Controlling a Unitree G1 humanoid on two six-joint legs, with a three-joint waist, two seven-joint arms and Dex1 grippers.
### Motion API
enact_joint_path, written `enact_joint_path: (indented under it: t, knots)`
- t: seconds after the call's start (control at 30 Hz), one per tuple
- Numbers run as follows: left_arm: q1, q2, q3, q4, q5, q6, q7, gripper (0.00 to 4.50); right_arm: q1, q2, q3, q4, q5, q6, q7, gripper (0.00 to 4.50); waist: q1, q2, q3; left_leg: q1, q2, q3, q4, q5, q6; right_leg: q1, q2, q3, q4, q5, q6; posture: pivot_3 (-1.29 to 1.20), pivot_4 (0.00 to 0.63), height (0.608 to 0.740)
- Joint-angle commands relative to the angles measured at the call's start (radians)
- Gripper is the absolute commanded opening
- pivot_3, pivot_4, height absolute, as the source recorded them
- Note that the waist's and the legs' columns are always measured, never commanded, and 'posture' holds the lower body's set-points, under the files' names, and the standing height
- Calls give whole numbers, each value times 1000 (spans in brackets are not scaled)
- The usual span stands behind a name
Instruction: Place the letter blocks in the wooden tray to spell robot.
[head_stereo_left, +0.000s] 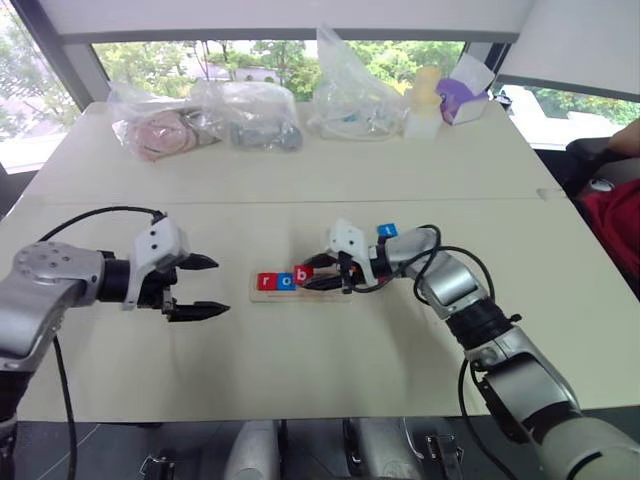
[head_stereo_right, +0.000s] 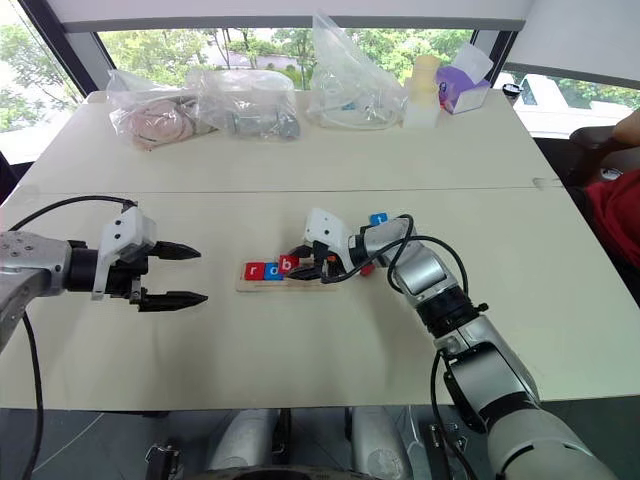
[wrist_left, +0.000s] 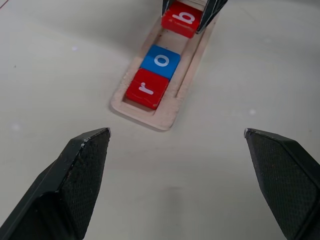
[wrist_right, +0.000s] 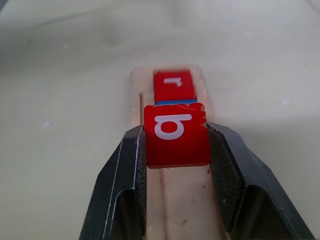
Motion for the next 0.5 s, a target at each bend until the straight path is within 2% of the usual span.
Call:
enact_joint_path:
  t: [0.03,0.5]
  knots:
    - [8,2,46,-30,-17,4,15,4500,-29,14,-10,-3,-8,-18,17,1148,-1,0,0,0,0,0,0,0,0,0,0,0,0,0,0,0,150,735]
    - [10,-3,23,-37,-12,1,37,4500,-40,55,-15,85,-63,-86,5,1148,-2,0,0,0,0,0,0,0,0,0,1,0,0,0,0,0,150,735]
